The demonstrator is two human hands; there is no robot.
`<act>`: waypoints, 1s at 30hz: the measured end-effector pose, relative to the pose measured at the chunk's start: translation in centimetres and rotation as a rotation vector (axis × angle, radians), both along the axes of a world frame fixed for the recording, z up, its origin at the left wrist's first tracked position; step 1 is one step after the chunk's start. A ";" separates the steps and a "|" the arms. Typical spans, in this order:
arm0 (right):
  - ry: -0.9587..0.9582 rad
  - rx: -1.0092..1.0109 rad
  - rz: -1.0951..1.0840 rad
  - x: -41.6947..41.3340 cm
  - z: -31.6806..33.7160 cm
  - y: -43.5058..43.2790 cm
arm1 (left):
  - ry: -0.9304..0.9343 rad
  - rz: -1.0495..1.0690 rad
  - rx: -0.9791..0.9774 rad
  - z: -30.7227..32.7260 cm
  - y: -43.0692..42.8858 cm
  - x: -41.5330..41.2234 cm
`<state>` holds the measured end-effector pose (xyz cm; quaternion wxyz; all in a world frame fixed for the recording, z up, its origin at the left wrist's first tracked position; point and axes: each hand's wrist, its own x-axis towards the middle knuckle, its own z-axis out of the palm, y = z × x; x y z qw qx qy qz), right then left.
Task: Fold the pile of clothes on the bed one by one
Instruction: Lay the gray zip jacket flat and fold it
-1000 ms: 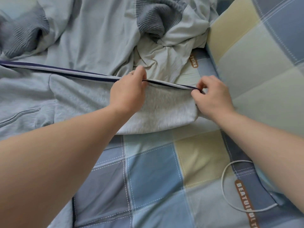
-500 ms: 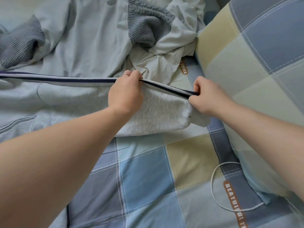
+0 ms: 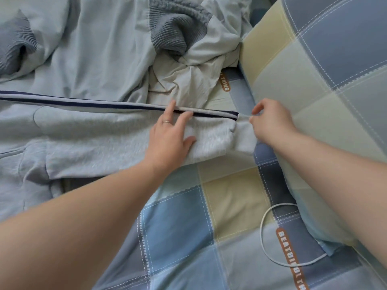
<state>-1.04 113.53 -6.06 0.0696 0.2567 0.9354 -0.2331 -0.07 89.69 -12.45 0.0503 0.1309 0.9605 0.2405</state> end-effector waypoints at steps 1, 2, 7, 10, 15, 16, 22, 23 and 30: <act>-0.011 0.074 0.026 -0.2 -0.2 -0.5 | 0.018 -0.001 -0.014 -0.6 0.0 0.2; -0.025 0.163 0.064 -0.2 -0.6 -1.1 | 0.012 0.006 -0.019 -1.2 -0.1 0.3; 0.305 0.260 0.596 1.3 -3.0 -6.9 | -0.024 -0.069 -0.128 -2.8 -2.3 -0.7; 0.160 0.175 0.813 1.8 -5.6 -12.2 | 0.156 -0.048 -0.199 -3.1 -6.9 -0.8; -0.114 0.251 0.822 -0.5 -10.8 -17.2 | 0.104 0.051 -0.405 -4.5 -14.3 -0.9; -0.127 0.275 0.813 -0.8 -11.8 -16.5 | 0.076 0.047 -0.442 -5.1 -15.1 -1.0; -0.081 0.346 0.743 -1.5 -14.3 -11.3 | -0.079 0.030 -0.318 -7.7 -16.3 -1.8; -0.102 0.354 0.718 -1.5 -14.4 -11.4 | -0.082 0.025 -0.307 -7.9 -16.4 -2.0; 0.068 0.290 0.491 -2.4 -9.9 -20.7 | -0.183 -0.170 -0.156 -5.5 -19.5 -3.8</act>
